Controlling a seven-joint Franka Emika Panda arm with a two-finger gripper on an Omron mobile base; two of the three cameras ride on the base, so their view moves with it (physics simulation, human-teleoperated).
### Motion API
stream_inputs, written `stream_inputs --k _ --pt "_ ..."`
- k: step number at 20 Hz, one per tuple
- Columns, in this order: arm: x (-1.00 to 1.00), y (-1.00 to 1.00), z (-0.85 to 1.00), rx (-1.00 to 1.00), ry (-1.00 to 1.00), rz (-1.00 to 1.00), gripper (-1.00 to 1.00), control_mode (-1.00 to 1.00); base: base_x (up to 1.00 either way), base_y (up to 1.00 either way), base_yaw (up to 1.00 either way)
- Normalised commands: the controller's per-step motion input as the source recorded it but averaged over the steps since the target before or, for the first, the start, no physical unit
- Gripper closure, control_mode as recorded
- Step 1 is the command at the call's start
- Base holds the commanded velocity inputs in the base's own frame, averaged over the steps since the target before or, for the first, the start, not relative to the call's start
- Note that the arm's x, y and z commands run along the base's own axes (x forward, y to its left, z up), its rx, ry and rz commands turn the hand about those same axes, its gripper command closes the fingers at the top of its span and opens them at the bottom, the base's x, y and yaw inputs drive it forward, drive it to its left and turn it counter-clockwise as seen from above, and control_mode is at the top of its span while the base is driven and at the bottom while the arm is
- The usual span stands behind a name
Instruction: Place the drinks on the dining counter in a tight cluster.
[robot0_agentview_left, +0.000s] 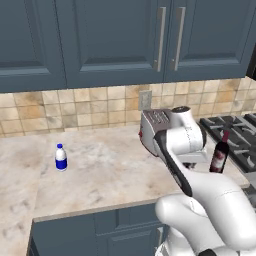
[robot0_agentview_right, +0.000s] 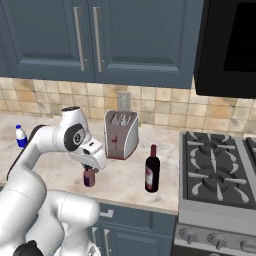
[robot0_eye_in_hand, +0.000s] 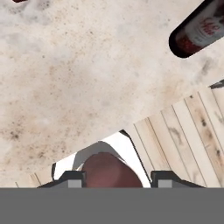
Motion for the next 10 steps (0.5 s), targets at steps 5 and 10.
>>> stream_inputs --k 5,10 --pt "-0.15 0.0 0.09 0.0 0.01 0.0 1.0 -1.0 0.0 0.0 0.0" --pt "0.0 0.0 0.0 0.0 0.0 0.0 1.0 1.0 -0.08 0.0 0.0"
